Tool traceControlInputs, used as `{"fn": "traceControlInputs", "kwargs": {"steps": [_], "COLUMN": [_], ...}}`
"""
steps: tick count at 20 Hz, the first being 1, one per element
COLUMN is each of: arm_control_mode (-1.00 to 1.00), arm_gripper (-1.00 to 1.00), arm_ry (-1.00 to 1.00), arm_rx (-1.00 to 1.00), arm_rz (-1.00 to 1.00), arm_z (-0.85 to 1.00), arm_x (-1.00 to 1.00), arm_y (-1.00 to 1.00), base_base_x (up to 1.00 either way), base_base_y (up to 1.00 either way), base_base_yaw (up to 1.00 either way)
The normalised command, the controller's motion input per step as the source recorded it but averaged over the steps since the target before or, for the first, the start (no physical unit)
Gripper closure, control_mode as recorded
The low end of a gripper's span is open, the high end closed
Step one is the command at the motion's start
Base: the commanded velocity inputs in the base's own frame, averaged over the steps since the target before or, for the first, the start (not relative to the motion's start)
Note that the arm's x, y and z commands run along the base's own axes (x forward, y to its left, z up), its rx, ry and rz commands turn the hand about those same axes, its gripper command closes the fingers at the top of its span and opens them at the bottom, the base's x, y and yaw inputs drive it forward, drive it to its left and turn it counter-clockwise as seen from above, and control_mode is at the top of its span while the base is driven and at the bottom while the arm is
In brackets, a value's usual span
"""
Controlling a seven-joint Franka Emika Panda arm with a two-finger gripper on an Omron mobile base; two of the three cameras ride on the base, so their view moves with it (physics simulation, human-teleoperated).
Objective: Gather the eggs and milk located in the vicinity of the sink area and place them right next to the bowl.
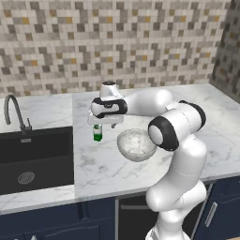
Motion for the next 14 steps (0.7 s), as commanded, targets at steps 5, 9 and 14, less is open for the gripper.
{"fn": "traceControlInputs", "kwargs": {"steps": [5, 9, 14], "arm_control_mode": [-1.00, -1.00, -1.00], "arm_gripper": [-1.00, -1.00, -1.00], "arm_ry": [-0.01, 0.01, 0.00], "arm_rx": [0.00, -0.02, 0.00], "arm_rz": [0.00, 0.00, 0.00], "arm_z": [0.00, 0.00, 0.00], "arm_x": [0.05, 0.25, 0.26], "arm_y": [0.18, 0.08, 0.00], "base_base_x": [0.00, 0.00, 0.00], "base_base_y": [0.00, 0.00, 0.00], "base_base_yaw": [0.00, 0.00, 0.00]}}
